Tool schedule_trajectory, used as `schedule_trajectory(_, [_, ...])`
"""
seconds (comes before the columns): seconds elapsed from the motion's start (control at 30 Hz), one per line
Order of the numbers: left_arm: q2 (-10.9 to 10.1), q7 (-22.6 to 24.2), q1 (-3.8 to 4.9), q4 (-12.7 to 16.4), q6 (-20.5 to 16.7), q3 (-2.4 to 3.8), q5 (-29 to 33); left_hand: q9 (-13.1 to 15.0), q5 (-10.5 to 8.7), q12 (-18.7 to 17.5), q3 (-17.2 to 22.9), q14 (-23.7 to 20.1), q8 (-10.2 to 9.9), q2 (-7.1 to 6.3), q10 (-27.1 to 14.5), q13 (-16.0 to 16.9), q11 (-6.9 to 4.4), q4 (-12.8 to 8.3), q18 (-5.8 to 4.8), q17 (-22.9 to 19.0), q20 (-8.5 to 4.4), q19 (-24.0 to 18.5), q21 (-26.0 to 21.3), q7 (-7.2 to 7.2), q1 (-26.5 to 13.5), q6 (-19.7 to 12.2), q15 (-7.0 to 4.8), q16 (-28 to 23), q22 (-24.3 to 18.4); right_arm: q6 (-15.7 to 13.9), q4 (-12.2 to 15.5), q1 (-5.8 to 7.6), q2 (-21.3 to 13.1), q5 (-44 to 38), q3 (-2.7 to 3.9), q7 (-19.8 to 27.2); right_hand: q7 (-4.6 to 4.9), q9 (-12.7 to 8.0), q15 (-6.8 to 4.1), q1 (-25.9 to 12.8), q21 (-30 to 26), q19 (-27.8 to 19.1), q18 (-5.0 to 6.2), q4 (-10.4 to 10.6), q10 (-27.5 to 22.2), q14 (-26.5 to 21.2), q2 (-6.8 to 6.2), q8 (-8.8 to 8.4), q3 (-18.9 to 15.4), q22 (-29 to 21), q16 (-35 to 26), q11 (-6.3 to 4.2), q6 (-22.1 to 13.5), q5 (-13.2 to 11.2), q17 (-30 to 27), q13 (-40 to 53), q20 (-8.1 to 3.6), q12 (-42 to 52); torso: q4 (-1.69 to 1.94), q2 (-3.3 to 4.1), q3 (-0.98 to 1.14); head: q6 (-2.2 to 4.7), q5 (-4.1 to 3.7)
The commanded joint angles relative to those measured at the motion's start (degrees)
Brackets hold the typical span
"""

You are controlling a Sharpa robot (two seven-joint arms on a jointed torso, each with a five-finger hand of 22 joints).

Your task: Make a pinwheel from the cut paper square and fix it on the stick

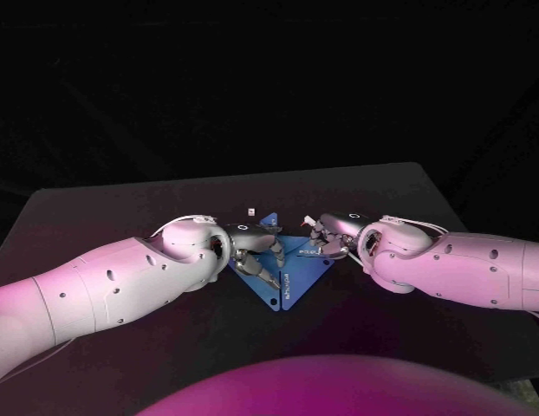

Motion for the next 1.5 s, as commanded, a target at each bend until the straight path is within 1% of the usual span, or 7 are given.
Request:
schedule_trajectory(0.03, [-0.01, -0.58, 0.0, 0.26, -0.66, 0.02, -0.45, 0.06, -0.28, 0.19, 0.13, 0.17, 0.2, -0.06, 0.45, 0.05, 0.11, 0.05, 0.73, 0.05, 0.14, 0.09, 0.06, 0.3, -0.4, -0.01, -0.07, 0.13, 0.07, -0.75, -0.25, -0.02, 0.21, -1.06, 0.0, 0.46, 0.05, -0.06, 0.09, -0.09, 0.06, 0.24, 0.48, -0.01, 6.08, 6.08, 0.54, 0.19, 0.48, 4.24, 0.23, 0.42, -0.52, -0.25, 15.09, 15.07, 0.15, 0.2, 0.03, -0.01, 0.02, 0.0, -0.05])
schedule_trajectory(0.73, [0.19, -0.45, 0.0, 0.46, -0.33, 0.01, -0.39, 0.0, -0.28, 0.07, 0.85, 0.11, 0.46, -0.57, 0.17, -0.02, -0.7, 0.05, 0.99, 0.02, 0.16, 0.07, 0.09, 0.73, -1.18, -0.21, -0.49, 0.06, 0.1, -0.79, -1.6, 0.16, 1.58, -1.14, 0.02, 1.03, 0.04, -0.05, 0.08, 0.0, 0.01, 0.23, 0.49, -0.04, 6.08, 6.08, 0.62, 0.22, 0.51, 4.23, 0.23, 0.42, -0.53, -0.51, 15.09, 15.07, 0.15, 0.2, 0.01, 0.0, 0.0, 0.0, 0.0])
schedule_trajectory(0.77, [0.2, -0.43, 0.0, 0.48, -0.44, 0.01, -0.35, 0.05, -0.29, 0.06, 1.25, 0.16, 0.73, -0.71, 0.08, -0.03, -0.25, 0.04, 1.04, 0.03, 0.18, 0.06, 0.11, -0.48, -1.21, -0.37, -0.4, 0.06, 0.11, -0.79, -1.7, 0.18, 1.65, -1.16, 0.02, 1.03, 0.04, -0.05, 0.08, 0.0, 0.01, 0.23, 0.49, -0.04, 6.08, 6.08, 0.62, 0.22, 0.51, 4.23, 0.23, 0.42, -0.53, -0.51, 15.09, 15.07, 0.15, 0.2, 0.01, 0.0, -0.01, 0.0, 0.0])
schedule_trajectory(0.8, [0.19, -0.4, 0.0, 0.49, -0.53, 0.01, -0.32, 0.05, -0.29, 0.06, 1.26, 0.16, 0.74, -0.71, 0.08, -0.03, -0.25, 0.04, 1.04, 0.03, 0.18, 0.06, 0.11, -0.51, -1.22, -0.37, -0.4, 0.06, 0.11, -0.79, -1.81, 0.19, 1.72, -1.16, 0.02, 1.04, 0.04, -0.05, 0.08, 0.0, 0.01, 0.23, 0.49, -0.04, 6.08, 6.08, 0.62, 0.22, 0.51, 4.23, 0.23, 0.42, -0.53, -0.51, 15.09, 15.07, 0.15, 0.2, 0.01, 0.0, 0.0, 0.0, 0.0])
schedule_trajectory(1.0, [0.15, -0.35, 0.0, 0.56, -0.77, 0.0, -0.13, 2.73, -0.29, 0.07, 2.82, 0.25, 5.26, -1.41, 0.12, -0.03, -0.32, 0.05, 1.03, 0.01, 0.19, -0.04, 0.18, -1.91, -1.36, 1.68, -0.34, 0.01, 0.16, -0.77, -2.4, 0.3, 2.01, -1.22, 0.02, 1.1, 0.04, -0.05, 0.08, 0.02, 0.07, 0.25, 0.48, -0.05, 6.08, 6.08, 0.63, 0.24, 0.52, 4.27, 0.23, 0.42, -0.52, -0.53, 15.09, 15.07, 0.15, 0.2, 0.02, 0.03, -0.01, 0.0, -0.01])
schedule_trajectory(1.17, [0.16, -0.32, 0.0, 0.58, -0.74, 0.0, -0.04, 5.61, -0.31, 0.06, 3.57, 0.24, 8.54, -1.68, -0.12, -0.04, -0.13, 0.05, 1.0, -0.02, 0.19, -0.1, 0.24, -2.41, -1.54, 0.44, -0.28, -0.01, 0.19, -0.74, -2.66, 0.35, 2.22, -1.38, 0.02, 1.18, 0.03, -0.04, 0.07, 0.06, 0.09, 0.26, 0.47, -0.06, 6.08, 6.08, 0.65, 0.27, 0.52, 4.29, 0.23, 0.42, -0.5, -0.57, 15.09, 15.07, 0.14, 0.2, 0.01, 0.01, -0.04, 0.0, -0.01])
schedule_trajectory(1.5, [0.16, -0.31, 0.0, 0.57, -0.64, 0.0, 0.03, 6.82, -0.31, -0.02, 3.9, 0.17, 9.8, -1.82, -0.84, -0.1, -0.12, 0.05, 0.96, -0.05, 0.2, -0.12, 0.28, -2.47, -1.66, -0.87, -0.21, -0.03, 0.22, -0.86, -3.32, 0.41, 2.66, -1.51, 0.03, 1.31, 0.03, -0.03, 0.07, 0.09, 0.06, 0.25, 0.48, -0.07, 6.08, 6.08, 0.67, 0.29, 0.52, 4.27, 0.23, 0.41, -0.49, -0.6, 15.09, 15.07, 0.14, 0.2, 0.01, 0.01, -0.02, 0.0, -0.1])
